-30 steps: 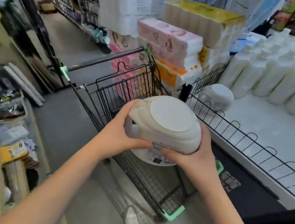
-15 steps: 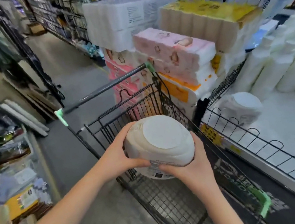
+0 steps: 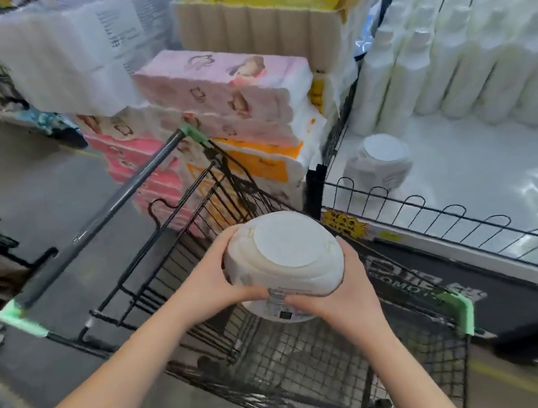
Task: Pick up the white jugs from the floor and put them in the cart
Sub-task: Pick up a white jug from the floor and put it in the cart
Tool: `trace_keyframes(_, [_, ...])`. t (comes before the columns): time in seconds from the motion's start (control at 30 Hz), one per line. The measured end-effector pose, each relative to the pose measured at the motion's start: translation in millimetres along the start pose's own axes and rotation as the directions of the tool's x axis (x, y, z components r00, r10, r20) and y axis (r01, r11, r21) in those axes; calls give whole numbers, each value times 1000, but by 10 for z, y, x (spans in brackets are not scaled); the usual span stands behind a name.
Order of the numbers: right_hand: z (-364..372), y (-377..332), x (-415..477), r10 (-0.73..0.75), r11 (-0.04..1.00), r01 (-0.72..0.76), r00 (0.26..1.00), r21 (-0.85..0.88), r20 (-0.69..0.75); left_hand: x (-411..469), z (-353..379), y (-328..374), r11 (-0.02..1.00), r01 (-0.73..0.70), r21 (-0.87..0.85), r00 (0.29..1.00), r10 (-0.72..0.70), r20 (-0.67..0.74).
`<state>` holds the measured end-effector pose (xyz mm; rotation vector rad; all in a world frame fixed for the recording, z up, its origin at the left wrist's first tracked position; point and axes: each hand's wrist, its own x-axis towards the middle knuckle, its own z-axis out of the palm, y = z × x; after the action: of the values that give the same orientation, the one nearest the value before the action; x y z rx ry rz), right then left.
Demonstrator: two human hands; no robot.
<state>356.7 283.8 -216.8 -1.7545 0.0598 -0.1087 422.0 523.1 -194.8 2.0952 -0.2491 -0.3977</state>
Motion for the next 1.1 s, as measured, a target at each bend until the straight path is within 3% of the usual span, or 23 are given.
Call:
trace_keyframes(0.23, [361,-11,223,21,996,-37,984,-86,-176,653,-323,-258,997,-80,-18,979,82,185])
trace_keyframes(0.53, [600,509,519,149,976,-186,950,-116,-273,1329,-201,-741,999,-40,18,937,31,348])
trace_keyframes(0.73, [614,1238,800,238,959,-268,939,-93,-246,1783,166,-1175,991,-17,130,911,-38,410])
trace_keyframes(0.97, [723,2065,1108,171,959,-209,966,-193,-195,2199,615,-1801,980,-24,198,912,-60,406])
trace_keyframes(1.1, [774,2578,1213,211,958,-241,959,-154,-188,2354,853,-2097,972,-36,233,907,-66,415])
